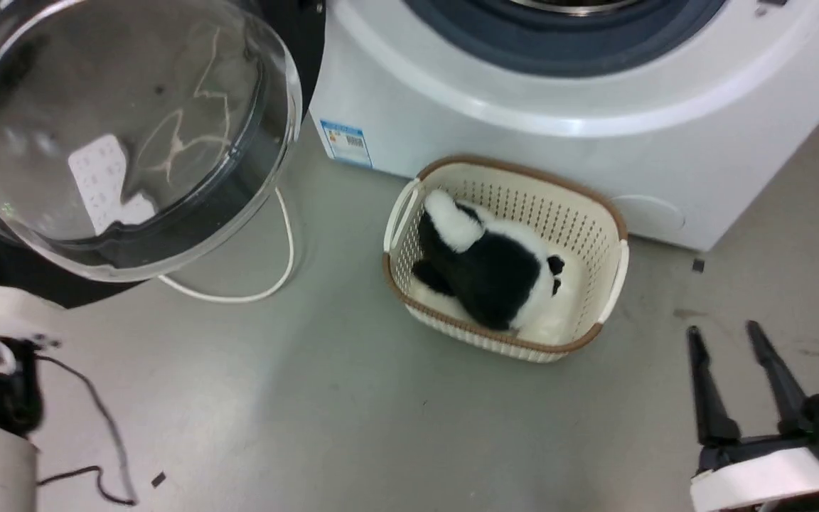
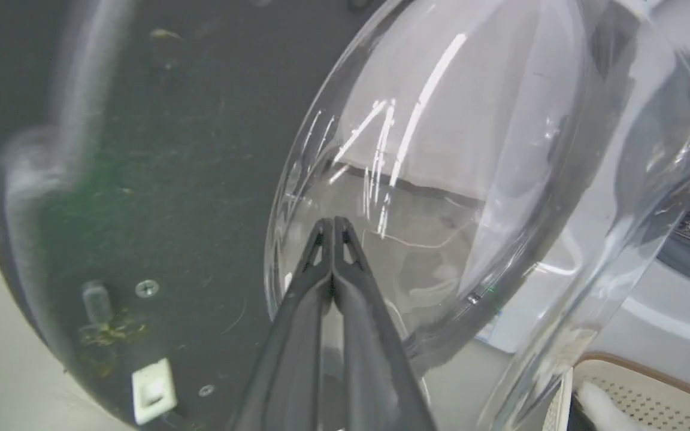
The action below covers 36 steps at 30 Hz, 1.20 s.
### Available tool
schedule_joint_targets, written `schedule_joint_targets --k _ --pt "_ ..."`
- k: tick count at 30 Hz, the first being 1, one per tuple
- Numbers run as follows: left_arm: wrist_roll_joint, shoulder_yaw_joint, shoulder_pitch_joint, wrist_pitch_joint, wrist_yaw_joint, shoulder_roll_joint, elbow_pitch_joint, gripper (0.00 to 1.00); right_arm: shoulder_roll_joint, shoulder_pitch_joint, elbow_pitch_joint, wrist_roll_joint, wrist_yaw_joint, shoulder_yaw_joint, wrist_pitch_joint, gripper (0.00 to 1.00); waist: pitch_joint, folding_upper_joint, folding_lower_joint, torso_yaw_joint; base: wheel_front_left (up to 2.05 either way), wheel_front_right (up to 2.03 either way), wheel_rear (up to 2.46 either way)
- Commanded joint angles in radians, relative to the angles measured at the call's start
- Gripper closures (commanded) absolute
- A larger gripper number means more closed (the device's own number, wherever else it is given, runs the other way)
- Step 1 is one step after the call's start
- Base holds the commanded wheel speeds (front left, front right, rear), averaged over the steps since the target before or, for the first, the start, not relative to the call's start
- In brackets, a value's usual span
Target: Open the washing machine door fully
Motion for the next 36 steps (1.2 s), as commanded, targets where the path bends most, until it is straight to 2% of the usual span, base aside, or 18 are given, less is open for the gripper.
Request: schedule_joint_targets --k 1,11,12,18,27,28,29,30,36 --pt "0.027 -0.026 0.039 -0.006 -0.006 -0.044 -0.047 1.00 0.003 -0.015 0.014 0.004 0.001 -0.014 -0.018 0.00 -0.051 0.0000 0.0000 -0.026 0.00 0.00 0.00" --pt "0.136 -0.104 0.275 -0.007 0.030 -0.187 -0.350 1.00 0.003 -0.014 0.045 0.002 0.001 -0.042 -0.056 0.00 -0.181 0.0000 0.0000 -0.125 0.00 0.00 0.00" --pt "0.151 -0.128 0.354 -0.007 0.044 -0.215 -0.408 1.00 0.003 -0.003 0.046 0.005 0.001 -0.036 -0.059 0.00 -0.217 0.0000 0.0000 -0.160 0.00 0.00 0.00" --pt "0.186 -0.180 0.477 -0.007 0.079 -0.260 -0.499 1.00 0.003 0.033 0.043 0.010 0.001 -0.015 -0.057 0.00 -0.273 0.0000 0.0000 -0.213 0.00 0.00 0.00" --pt "0.217 -0.240 0.567 -0.003 0.109 -0.299 -0.534 1.00 0.003 0.081 0.052 0.023 0.001 -0.002 -0.052 0.00 -0.303 0.0000 0.0000 -0.243 0.00 0.00 0.00" --pt "0.220 -0.246 0.574 -0.003 0.110 -0.300 -0.534 0.71 0.003 0.085 0.054 0.024 0.001 0.000 -0.051 0.00 -0.304 0.0000 0.0000 -0.246 0.00 0.00 0.00" --pt "0.226 -0.251 0.580 -0.003 0.112 -0.300 -0.533 0.22 0.003 0.088 0.056 0.024 0.001 0.002 -0.052 0.00 -0.305 0.0000 0.0000 -0.247 0.00 0.00 0.00" --pt "0.234 -0.256 0.584 -0.003 0.115 -0.299 -0.532 0.00 0.003 0.091 0.059 0.025 0.001 0.004 -0.052 0.00 -0.305 0.0000 0.0000 -0.249 0.00 0.00 0.00" --pt "0.265 -0.285 0.597 -0.005 0.123 -0.301 -0.512 0.00 0.003 0.099 0.074 0.030 0.001 0.014 -0.052 0.00 -0.308 0.0000 0.0000 -0.256 0.00 0.00 0.00"
